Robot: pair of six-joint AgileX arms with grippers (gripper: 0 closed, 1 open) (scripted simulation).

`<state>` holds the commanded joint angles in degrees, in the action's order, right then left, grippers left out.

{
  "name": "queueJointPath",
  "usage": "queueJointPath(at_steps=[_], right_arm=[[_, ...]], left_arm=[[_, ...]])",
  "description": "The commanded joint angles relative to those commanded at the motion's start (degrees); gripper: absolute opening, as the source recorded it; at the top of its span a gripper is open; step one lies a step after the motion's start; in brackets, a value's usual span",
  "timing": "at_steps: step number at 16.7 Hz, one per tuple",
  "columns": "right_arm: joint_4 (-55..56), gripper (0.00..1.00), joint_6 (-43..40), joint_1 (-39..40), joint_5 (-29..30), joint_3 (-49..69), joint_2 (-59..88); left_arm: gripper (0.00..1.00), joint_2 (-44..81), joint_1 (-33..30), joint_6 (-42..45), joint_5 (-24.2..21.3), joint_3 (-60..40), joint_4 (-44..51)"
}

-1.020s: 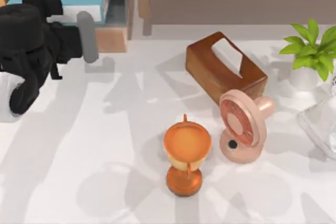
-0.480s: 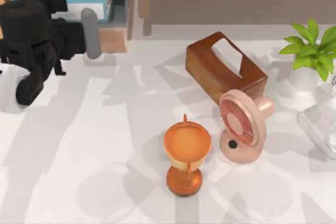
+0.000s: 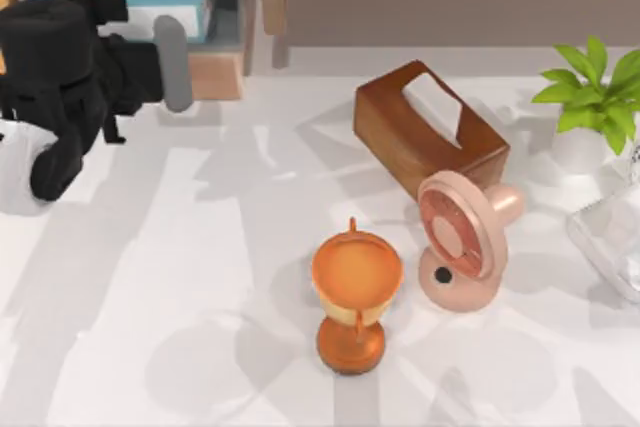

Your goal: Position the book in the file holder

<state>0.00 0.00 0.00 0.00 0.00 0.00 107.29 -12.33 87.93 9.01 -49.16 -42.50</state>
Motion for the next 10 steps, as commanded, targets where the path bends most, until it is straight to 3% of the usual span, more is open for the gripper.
queueJointPath(at_steps=[4,10], right_arm=[[0.0,1.0,0.0,0.0,0.0,0.0,0.0],[0.0,1.0,0.0,0.0,0.0,0.0,0.0]], left_arm=[[0.98,0.0,0.0,0.0,0.0,0.0,0.0],[1.0,0.0,0.0,0.0,0.0,0.0,0.0]])
